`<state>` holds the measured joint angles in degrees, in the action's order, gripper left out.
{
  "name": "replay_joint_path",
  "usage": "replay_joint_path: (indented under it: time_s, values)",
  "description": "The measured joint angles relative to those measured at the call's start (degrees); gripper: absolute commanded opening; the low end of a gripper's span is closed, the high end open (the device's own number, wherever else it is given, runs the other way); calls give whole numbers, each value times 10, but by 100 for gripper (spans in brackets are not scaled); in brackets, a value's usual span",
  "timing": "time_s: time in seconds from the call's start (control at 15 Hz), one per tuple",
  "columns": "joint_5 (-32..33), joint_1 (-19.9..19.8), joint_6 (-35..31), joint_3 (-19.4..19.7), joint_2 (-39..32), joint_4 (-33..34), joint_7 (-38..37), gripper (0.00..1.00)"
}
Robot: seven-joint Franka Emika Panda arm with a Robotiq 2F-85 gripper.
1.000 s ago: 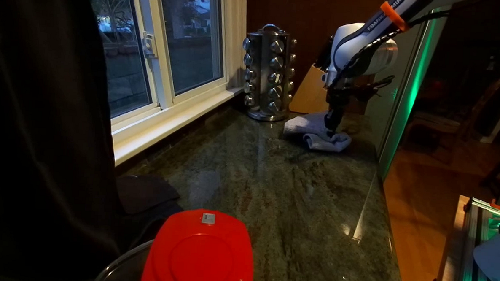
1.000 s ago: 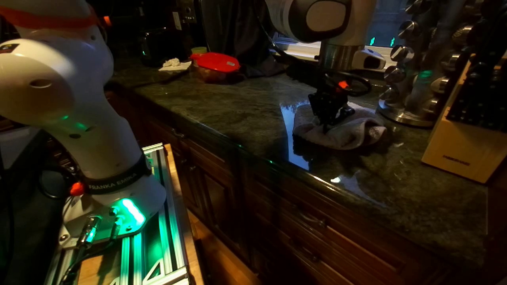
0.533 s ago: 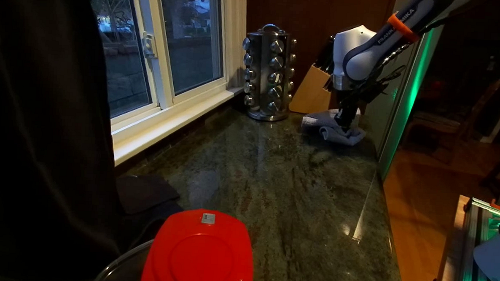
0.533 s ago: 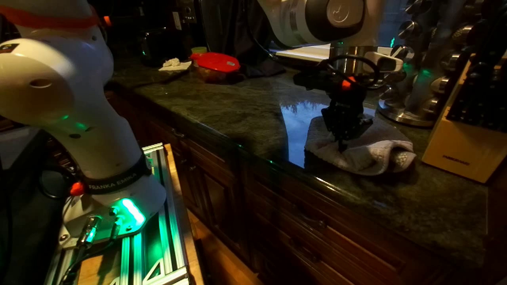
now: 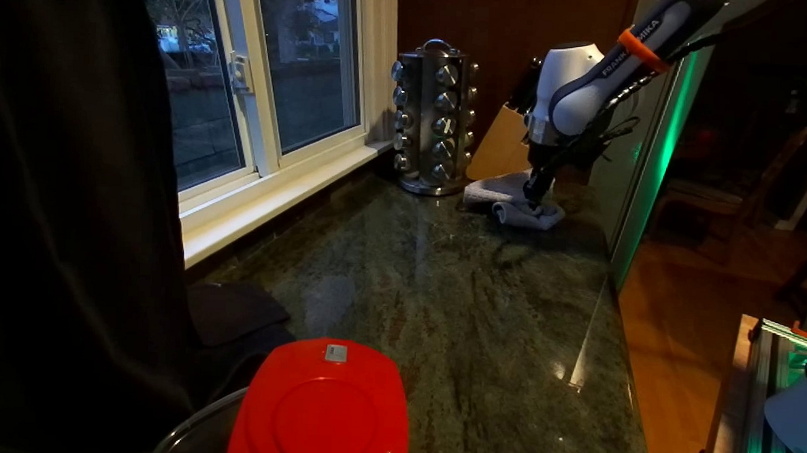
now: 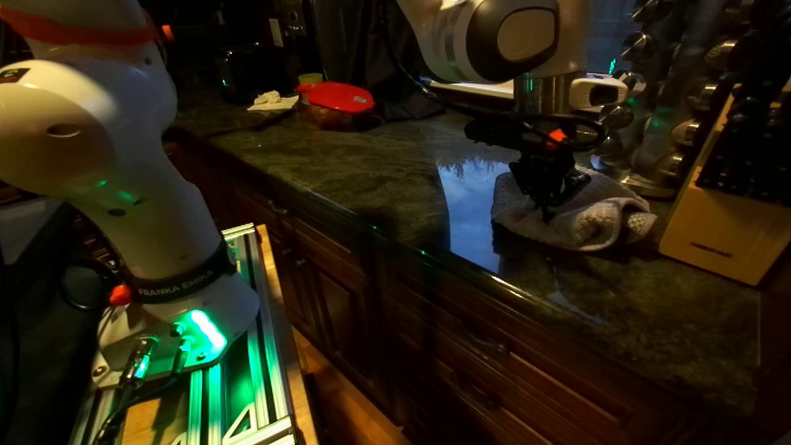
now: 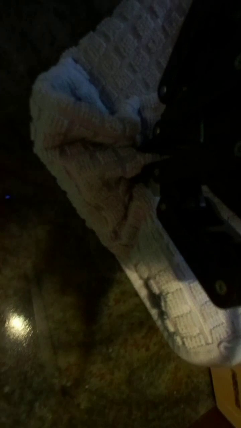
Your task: Wipe the counter top using the napkin
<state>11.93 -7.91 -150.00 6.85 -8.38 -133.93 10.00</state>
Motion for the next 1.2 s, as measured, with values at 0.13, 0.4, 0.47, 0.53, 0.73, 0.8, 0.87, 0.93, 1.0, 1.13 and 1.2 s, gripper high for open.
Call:
replay_joint_path:
  time_s: [0.13, 0.4, 0.47, 0.53, 0.73, 0.8, 0.87, 0.93, 1.0, 1.13, 1.2]
  values:
    - [-64, -4, 4, -13, 3, -2, 66, 2]
    - [-78, 2, 64, -23, 11, 4, 86, 2]
    - [-63, 6, 83, -23, 13, 6, 67, 2]
    - [-52, 12, 103, -23, 15, 8, 52, 2]
    - [-66, 30, 129, -44, 26, 2, 52, 2]
    - [-79, 38, 129, -56, 29, -2, 55, 2]
    - [-95, 48, 130, -69, 32, -5, 57, 2]
    - [-112, 58, 130, -81, 34, -8, 62, 2]
    - [-132, 68, 137, -93, 37, -11, 70, 2]
    - [-167, 87, 164, -117, 44, -15, 96, 2]
    - [-183, 97, 180, -128, 48, -19, 109, 2]
